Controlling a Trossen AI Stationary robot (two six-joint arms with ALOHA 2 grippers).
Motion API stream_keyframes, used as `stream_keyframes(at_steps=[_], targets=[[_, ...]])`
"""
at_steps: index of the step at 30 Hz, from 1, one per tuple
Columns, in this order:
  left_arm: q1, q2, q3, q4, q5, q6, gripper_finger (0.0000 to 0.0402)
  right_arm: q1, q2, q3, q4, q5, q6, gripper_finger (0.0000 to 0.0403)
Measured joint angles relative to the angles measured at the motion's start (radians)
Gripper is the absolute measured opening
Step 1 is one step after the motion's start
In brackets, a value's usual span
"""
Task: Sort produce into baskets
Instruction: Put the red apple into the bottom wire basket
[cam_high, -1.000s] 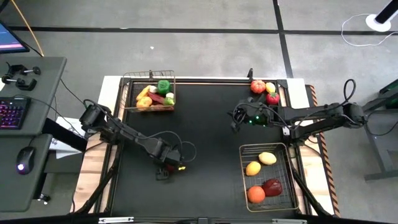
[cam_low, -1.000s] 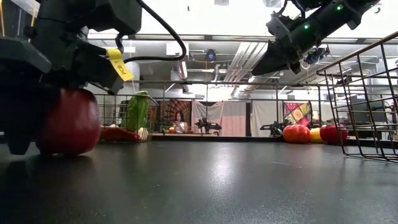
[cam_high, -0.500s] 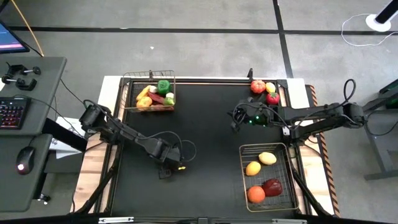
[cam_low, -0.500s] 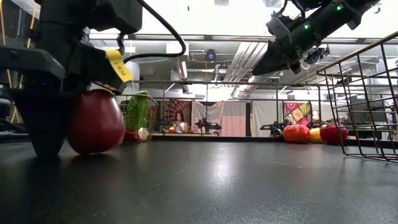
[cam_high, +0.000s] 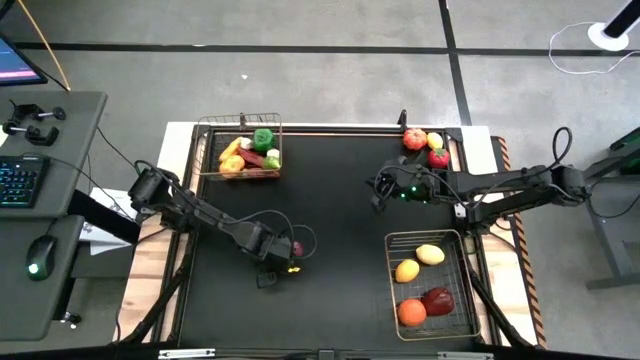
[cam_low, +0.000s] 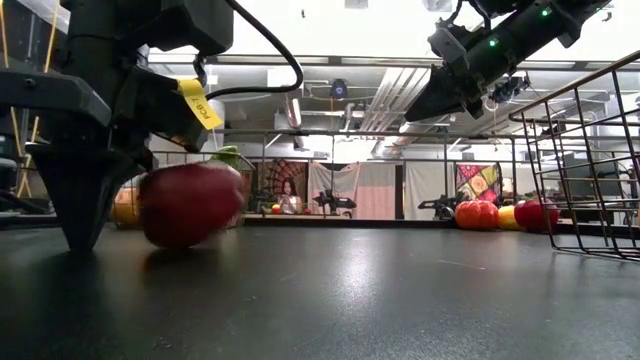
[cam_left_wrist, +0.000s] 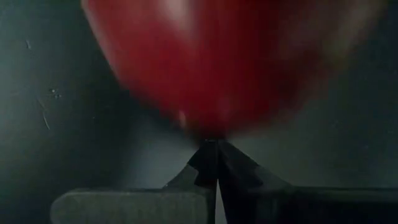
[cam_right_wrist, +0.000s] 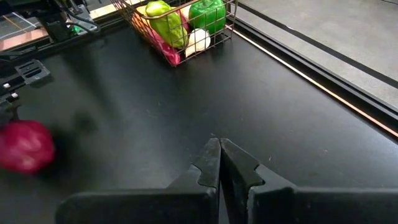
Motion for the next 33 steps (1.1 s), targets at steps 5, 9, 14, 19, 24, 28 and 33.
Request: stream_keyframes(at_steps=[5, 9, 14, 19, 24, 28, 33], targets=[[0.0, 0.0, 0.0, 0.0, 0.0, -0.004, 0.0001, 0.0, 0.0, 0.0, 0.0, 0.0, 0.0, 0.0], [0.0, -0.014, 0.012, -0.026, 0.012, 0.0, 0.0001, 0.0, 0.0, 0.0, 0.0, 0.0, 0.0, 0.0], [-0.004, -0.124, 0.08, -0.089, -0.012, 0.039, 0.0001, 0.0, 0.0, 0.0, 0.0, 0.0, 0.0, 0.0], [-0.002, -0.251, 0.088, 0.028, -0.278, 0.102, 0.0, 0.0, 0.0, 0.0, 0.001, 0.0, 0.003, 0.0], [0.022, -0.273, 0.09, 0.156, -0.369, 0.233, 0.002, 0.0, 0.0, 0.0, 0.001, 0.0, 0.003, 0.0], [0.069, -0.238, 0.115, 0.178, -0.276, 0.348, 0.0078, 0.0, 0.0, 0.0, 0.002, 0.0, 0.003, 0.0], [0.134, -0.143, 0.22, 0.096, -0.212, 0.503, 0.0169, 0.0, 0.0, 0.0, 0.005, 0.0, 0.003, 0.0]])
